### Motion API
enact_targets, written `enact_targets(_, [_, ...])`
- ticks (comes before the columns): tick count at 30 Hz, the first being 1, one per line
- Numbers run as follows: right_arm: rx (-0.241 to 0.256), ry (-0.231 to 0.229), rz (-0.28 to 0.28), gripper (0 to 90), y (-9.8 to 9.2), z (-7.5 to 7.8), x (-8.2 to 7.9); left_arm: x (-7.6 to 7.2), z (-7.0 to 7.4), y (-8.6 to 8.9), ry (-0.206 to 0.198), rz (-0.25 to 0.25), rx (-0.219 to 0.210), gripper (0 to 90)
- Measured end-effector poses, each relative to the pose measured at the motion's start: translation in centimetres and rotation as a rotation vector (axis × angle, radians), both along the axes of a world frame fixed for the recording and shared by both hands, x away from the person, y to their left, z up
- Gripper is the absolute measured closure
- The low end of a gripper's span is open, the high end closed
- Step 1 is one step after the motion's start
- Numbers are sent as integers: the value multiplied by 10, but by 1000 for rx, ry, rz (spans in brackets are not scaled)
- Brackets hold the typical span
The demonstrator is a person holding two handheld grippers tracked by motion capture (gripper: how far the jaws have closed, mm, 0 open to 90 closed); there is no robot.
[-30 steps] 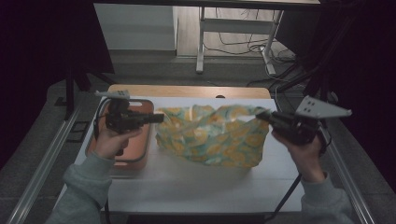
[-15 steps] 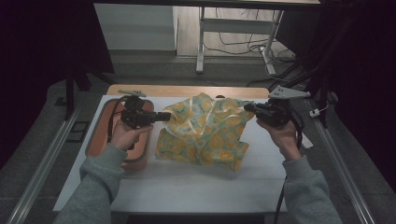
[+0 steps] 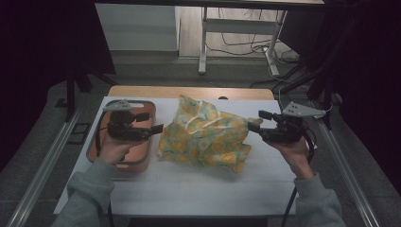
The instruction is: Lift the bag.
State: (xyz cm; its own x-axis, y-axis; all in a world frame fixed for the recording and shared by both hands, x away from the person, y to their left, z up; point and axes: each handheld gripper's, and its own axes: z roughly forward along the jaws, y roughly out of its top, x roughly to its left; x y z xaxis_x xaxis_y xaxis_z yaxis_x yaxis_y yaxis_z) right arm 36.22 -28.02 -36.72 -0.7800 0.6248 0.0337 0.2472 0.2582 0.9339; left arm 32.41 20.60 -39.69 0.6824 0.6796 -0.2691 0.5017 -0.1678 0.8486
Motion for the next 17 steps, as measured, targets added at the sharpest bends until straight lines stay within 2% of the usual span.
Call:
enact_targets(4, [-50, 26, -19, 295, -11, -23, -12, -18, -16, 2, 6, 4, 46, 198])
enact_targets(9, [-48, 58, -37, 292, -21, -47, -23, -33, -28, 3, 2, 3, 68, 210])
enact_targets(13, [-66, 74, -32, 292, -23, -62, -31, -37, -37, 2, 17, -9, 76, 213])
enact_targets(17, [-78, 81, -24, 294, -20, -70, -32, -37, -40, 0, 27, -12, 78, 215])
